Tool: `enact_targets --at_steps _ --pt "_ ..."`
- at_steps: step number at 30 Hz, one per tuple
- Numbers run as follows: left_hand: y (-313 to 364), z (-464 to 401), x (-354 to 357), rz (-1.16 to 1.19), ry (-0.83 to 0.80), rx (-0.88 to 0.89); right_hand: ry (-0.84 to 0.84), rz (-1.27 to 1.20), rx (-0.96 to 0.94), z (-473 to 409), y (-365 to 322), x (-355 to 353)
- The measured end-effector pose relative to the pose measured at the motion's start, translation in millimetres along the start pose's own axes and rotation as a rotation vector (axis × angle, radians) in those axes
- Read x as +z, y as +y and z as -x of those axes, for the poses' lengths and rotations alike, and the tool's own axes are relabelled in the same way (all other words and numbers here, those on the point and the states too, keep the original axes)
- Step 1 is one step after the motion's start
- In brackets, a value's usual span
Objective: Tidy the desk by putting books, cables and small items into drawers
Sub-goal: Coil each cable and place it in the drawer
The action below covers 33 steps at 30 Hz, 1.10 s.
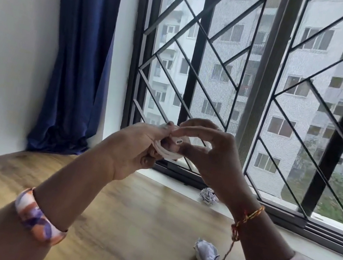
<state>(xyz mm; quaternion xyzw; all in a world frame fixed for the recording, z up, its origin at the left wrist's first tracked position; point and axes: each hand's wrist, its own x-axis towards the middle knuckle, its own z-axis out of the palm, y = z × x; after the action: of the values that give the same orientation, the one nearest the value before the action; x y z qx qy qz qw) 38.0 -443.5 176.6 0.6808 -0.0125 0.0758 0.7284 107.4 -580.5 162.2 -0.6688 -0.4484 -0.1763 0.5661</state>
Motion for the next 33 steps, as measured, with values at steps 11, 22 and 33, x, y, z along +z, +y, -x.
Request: enact_targets --at_steps 11,22,33 --pt "-19 -5 11 -0.976 0.348 0.552 0.229 -0.427 0.404 -7 -15 0" --pt "-23 6 2 -1.146 0.566 1.073 0.013 -0.906 0.833 -16 -29 9" --pt "-25 3 -10 -1.481 0.694 0.811 -0.089 -0.676 0.535 6 -15 30"
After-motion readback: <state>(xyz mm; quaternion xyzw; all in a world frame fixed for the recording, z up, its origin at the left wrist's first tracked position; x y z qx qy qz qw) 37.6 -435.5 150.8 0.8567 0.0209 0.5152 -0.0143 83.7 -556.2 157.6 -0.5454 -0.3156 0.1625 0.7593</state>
